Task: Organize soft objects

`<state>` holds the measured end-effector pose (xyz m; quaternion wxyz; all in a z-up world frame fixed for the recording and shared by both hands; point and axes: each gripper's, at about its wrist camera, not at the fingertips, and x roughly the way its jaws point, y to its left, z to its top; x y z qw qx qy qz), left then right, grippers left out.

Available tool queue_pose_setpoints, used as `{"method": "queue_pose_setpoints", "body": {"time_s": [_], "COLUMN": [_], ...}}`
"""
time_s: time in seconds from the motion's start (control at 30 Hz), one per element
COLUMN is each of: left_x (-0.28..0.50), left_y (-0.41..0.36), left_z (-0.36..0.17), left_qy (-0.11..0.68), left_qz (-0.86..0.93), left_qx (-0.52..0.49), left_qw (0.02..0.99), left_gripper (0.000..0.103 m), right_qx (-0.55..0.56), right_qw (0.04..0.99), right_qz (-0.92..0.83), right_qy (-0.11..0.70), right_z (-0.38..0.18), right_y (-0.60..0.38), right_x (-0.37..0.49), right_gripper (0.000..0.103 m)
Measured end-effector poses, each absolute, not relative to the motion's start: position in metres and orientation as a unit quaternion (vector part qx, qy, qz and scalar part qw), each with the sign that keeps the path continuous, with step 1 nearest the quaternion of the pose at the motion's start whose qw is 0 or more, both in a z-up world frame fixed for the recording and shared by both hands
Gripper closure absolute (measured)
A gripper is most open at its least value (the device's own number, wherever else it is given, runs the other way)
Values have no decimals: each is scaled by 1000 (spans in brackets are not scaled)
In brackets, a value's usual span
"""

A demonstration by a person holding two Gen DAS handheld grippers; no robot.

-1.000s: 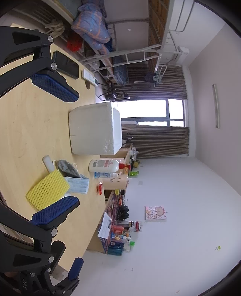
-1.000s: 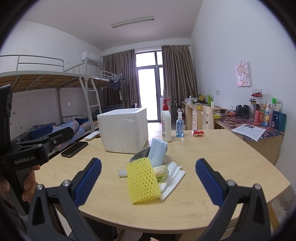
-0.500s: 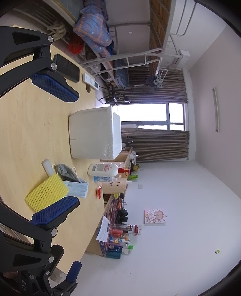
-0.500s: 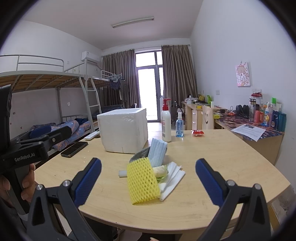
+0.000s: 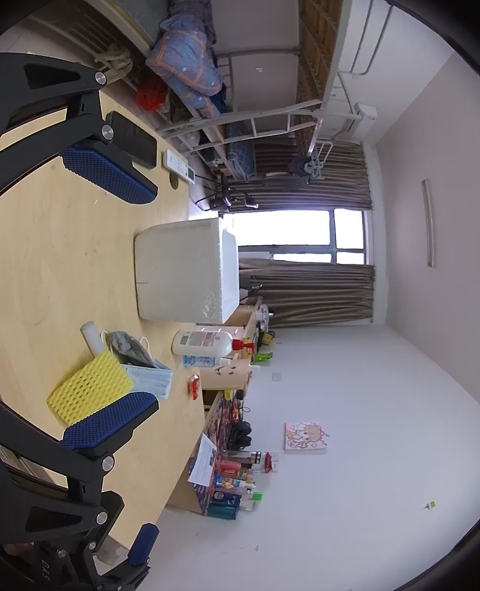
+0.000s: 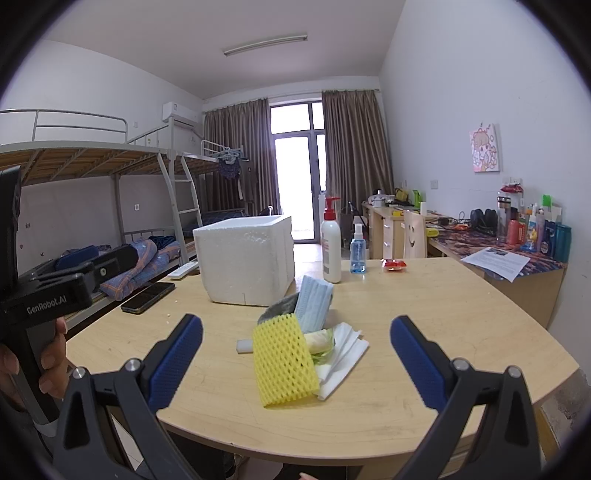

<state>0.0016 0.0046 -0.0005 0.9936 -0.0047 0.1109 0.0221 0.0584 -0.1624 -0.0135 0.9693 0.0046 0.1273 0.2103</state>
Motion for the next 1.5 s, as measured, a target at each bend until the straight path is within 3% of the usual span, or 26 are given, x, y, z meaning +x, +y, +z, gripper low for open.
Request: {"method": "queue_pose_setpoints", "body": {"time_s": [0.93,1.5], "left_x": [15,69], "left_y": [7,22], "left_z": [-10,-39], "left_qy": [138,195], "left_qz": [2,-15], "left_qx": [5,1], "left_qw": [990,981], "left_gripper": [1,1], "right_qx": [11,-4], "right_qw": [971,955], "right_qz": [197,210], "right_qy": [138,209], "right_z": [-18,-52], "right_y": [-167,-148], "right_x": [70,114], "right_gripper": [0,0]}}
